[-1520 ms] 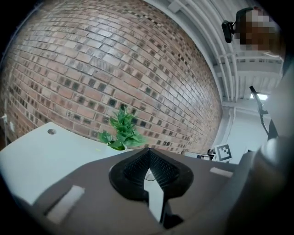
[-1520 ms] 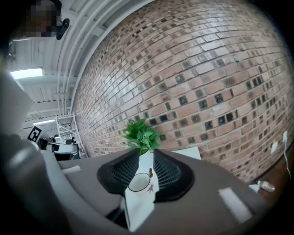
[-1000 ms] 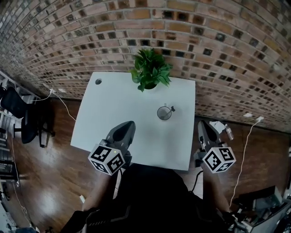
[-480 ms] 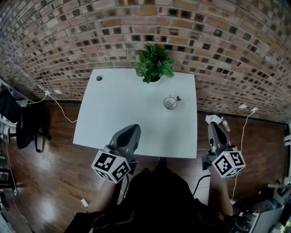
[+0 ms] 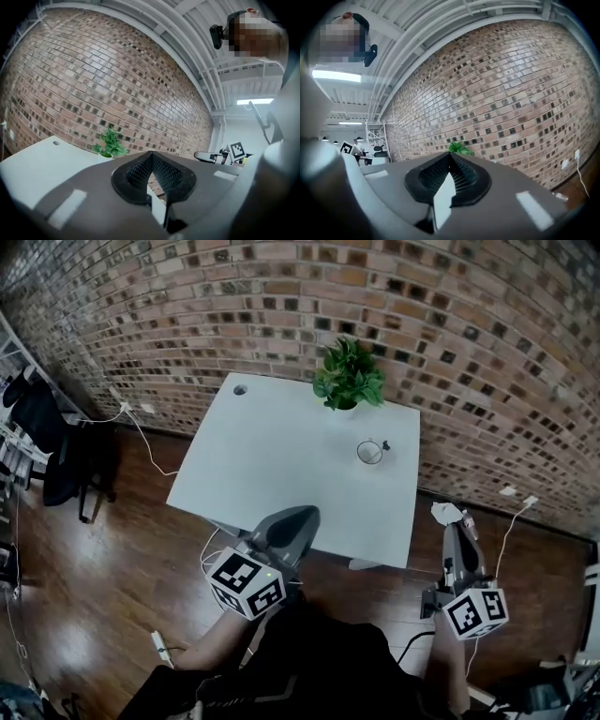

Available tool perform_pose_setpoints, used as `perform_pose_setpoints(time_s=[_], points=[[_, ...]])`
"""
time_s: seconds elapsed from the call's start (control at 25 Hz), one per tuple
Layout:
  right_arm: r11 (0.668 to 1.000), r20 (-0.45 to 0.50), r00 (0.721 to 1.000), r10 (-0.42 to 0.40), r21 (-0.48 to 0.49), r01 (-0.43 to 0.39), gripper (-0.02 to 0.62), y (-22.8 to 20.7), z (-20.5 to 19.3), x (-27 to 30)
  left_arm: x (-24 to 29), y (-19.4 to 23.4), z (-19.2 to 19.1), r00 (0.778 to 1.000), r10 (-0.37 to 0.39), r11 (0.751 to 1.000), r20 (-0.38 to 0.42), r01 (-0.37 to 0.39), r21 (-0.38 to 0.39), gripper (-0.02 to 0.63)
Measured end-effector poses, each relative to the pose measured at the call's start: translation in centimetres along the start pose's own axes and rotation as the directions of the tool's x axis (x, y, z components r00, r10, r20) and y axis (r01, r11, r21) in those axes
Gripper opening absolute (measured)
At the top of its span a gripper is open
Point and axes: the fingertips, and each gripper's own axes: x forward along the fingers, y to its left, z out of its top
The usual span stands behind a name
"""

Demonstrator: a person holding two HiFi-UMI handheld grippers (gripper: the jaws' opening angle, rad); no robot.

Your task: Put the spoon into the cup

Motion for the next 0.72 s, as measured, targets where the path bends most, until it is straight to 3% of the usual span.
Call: perform_pose_setpoints(time_s=[0.24, 0.4, 0.72], points=[[0.995, -0.004, 0.995, 0.099, -0.005, -0.099, 0.006, -1.1, 1.4, -5.1, -1.1, -5.7, -1.2, 0.996, 0.086, 0.996, 0.031, -0.086, 0.002, -0.008], [0.993, 0.003, 0.994, 0.113, -0.026, -0.113, 0.008, -3.3, 2.6, -8.4, -0.8, -10.0, -2.3, 0.993, 0.112, 0.993, 0.023, -0.112, 0.023, -0.008], [0.988, -0.005, 0.988, 0.157, 0.010, -0.157, 0.006, -3.5, 2.2, -12.7, -2.9, -15.5, -3.5, 0.994, 0.109, 0.992, -0.004, -0.108, 0.070, -0.008]])
